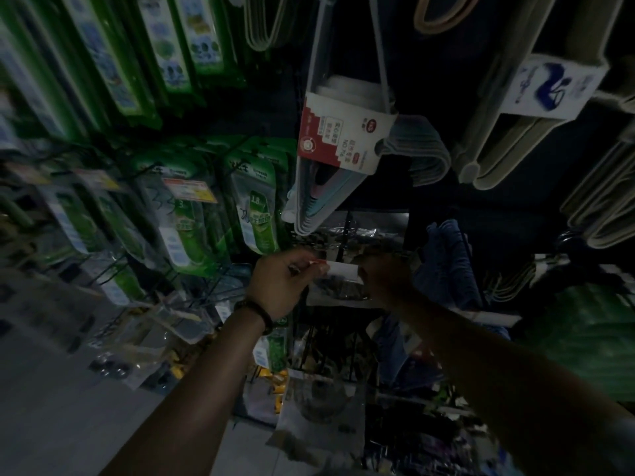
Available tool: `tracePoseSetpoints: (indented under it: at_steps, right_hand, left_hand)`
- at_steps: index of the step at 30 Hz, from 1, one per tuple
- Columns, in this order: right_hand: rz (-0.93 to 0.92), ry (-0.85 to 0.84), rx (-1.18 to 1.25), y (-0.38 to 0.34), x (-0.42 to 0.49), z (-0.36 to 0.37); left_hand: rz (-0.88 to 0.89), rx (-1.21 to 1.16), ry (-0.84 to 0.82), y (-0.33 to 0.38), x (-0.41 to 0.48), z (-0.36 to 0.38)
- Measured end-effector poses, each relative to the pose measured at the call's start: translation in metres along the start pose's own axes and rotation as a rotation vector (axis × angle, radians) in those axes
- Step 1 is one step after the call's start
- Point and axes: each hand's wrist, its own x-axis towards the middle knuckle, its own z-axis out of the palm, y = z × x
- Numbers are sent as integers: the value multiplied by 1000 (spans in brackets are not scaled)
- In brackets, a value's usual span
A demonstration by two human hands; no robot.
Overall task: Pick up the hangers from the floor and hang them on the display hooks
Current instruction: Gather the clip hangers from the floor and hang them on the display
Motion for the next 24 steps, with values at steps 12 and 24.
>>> tracePoseSetpoints:
  at_steps: [12, 24]
  right_hand:
    - [282, -78, 207, 19, 35, 38]
    - [126, -43, 385, -40, -79, 60]
  left_hand:
    - [-30, -45, -15, 5, -17, 10]
    - [-145, -9, 158, -20, -77, 39]
